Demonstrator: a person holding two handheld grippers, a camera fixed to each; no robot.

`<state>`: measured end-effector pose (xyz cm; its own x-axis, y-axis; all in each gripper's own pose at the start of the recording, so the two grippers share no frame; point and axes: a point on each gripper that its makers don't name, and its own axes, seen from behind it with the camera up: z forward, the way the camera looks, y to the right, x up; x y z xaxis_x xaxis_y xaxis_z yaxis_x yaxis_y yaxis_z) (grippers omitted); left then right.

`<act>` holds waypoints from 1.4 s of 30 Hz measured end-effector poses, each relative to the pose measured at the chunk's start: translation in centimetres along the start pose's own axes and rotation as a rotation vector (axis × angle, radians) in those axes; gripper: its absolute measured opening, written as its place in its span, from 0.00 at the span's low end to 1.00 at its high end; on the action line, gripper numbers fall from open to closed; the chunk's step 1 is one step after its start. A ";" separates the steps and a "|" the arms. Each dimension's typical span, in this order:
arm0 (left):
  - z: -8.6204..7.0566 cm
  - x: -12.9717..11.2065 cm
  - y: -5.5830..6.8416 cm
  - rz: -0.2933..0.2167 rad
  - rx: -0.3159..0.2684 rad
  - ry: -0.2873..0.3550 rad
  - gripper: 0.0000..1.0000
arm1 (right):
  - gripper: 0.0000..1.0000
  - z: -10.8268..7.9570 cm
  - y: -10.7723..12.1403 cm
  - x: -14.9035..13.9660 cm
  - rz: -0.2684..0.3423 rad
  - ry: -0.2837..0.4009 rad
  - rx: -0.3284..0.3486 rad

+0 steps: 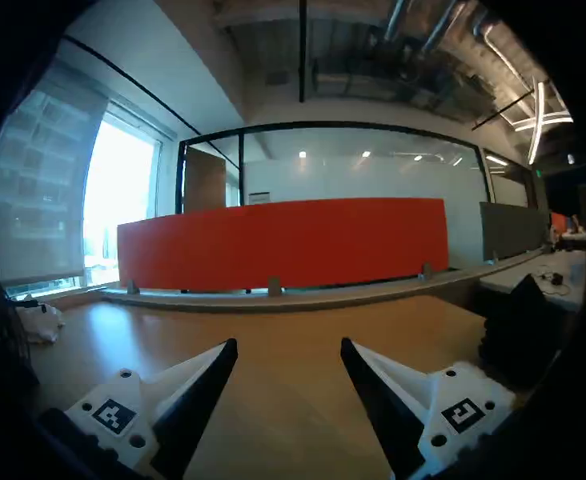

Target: Fold towel

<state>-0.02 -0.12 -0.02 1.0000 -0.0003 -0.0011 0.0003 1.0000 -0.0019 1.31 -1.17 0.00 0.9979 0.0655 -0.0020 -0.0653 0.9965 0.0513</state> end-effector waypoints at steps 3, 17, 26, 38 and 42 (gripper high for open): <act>0.0 0.0 0.0 0.000 0.000 0.000 0.95 | 1.00 0.1 0.1 -0.5 0.000 0.000 -0.002; 0.0 0.0 0.0 0.000 0.000 0.000 0.95 | 1.00 0.4 0.7 -1.4 -0.003 -0.006 -0.031; 0.0 0.0 -0.1 0.000 0.000 0.000 0.95 | 1.00 0.2 0.1 -1.4 -0.040 -0.008 -0.021; 0.0 0.0 0.0 0.000 0.000 0.000 0.95 | 1.00 0.0 -0.1 -1.2 -0.065 -0.004 -0.023; 0.0 0.0 0.0 0.000 0.000 0.000 0.95 | 1.00 0.0 -0.1 -1.3 -0.064 -0.004 -0.023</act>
<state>-0.02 -0.12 -0.02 1.0000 -0.0001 -0.0010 0.0001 1.0000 -0.0020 0.06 -1.34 -0.04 1.0000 0.0010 -0.0002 -0.0010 0.9996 0.0282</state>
